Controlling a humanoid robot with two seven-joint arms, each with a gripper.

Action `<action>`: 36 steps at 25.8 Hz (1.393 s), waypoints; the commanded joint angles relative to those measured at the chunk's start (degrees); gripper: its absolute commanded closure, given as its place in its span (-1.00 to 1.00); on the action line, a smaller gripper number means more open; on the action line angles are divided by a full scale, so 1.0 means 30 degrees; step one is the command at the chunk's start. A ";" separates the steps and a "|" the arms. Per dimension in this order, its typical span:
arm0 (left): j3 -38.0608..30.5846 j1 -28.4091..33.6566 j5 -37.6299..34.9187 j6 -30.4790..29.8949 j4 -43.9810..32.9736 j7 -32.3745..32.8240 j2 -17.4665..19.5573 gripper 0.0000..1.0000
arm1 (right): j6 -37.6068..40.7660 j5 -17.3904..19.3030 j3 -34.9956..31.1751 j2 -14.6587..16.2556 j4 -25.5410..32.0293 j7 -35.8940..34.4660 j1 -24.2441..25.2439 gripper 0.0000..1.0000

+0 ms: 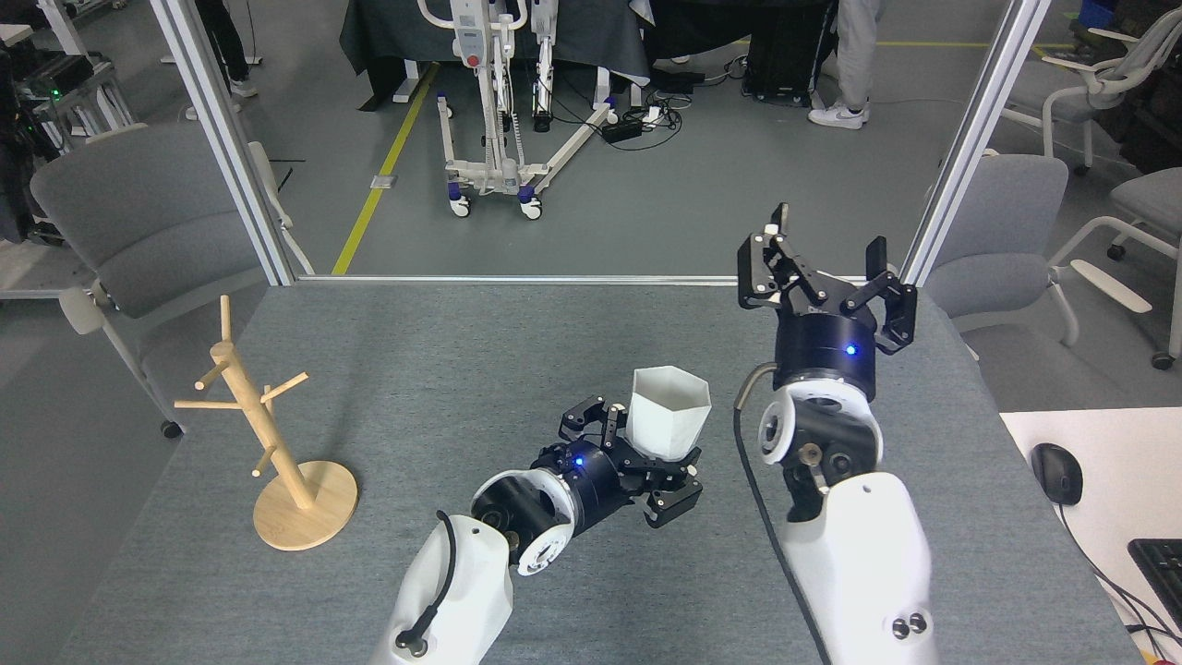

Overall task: Hang cup on storage rack
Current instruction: 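Release the cup from the right gripper and withdraw it, then carry the cup with the left gripper past the wooden stand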

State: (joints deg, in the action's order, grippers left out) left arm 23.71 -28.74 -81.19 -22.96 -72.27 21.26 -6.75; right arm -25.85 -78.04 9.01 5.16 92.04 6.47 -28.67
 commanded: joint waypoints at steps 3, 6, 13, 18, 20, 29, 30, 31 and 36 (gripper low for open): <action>-0.0255 0.0732 -0.0155 0.0064 -0.1367 -0.0172 0.0347 1.00 | 0.7208 0.2372 -0.5551 0.2148 -0.0857 -0.2274 0.2174 -0.99; -0.0666 0.1522 -0.0155 0.0035 -0.3388 -0.0465 0.1548 1.00 | 0.8088 0.2401 -0.5962 0.3173 -0.1765 -0.2567 0.3375 -0.99; -0.2686 0.4832 -0.0096 -0.0082 -0.7783 -0.1461 0.4390 1.00 | 0.8878 0.1786 -0.5815 0.3379 -0.2527 -0.3417 0.7009 -0.99; -0.7139 0.7411 -0.0038 -0.2836 -0.8955 -0.1842 0.4624 1.00 | 0.9816 0.1083 -0.6021 0.3232 -0.2673 -0.4237 0.7243 -0.99; -0.9482 0.8055 0.0109 -0.4271 -0.8926 -0.2603 0.4537 1.00 | 0.9787 0.1054 -0.5991 0.3203 -0.2673 -0.4179 0.7272 -0.99; -1.4699 1.0546 0.0841 -0.7348 -0.8956 -0.5504 0.4361 1.00 | 0.9729 0.1054 -0.5874 0.3262 -0.3582 -0.3856 0.7272 -0.99; -1.5402 1.0546 0.1339 -0.7348 -0.8956 -0.5475 0.4361 1.00 | 0.9758 0.1054 -0.5845 0.3262 -0.3611 -0.3856 0.7272 -0.99; -1.6105 1.0546 0.1779 -0.7348 -0.8956 -0.5387 0.4361 1.00 | 0.9758 0.1054 -0.5845 0.3262 -0.3611 -0.3856 0.7272 -0.99; -1.8478 1.0985 0.1984 -0.7348 -0.8897 -0.5387 0.4361 1.00 | 0.9758 0.1054 -0.5874 0.3320 -0.3611 -0.3856 0.7243 -0.99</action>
State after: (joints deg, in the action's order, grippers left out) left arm -27.90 3.40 -75.77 -44.92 -99.08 5.17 6.38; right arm 3.38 -74.93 -8.59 15.01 81.31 -5.12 -6.86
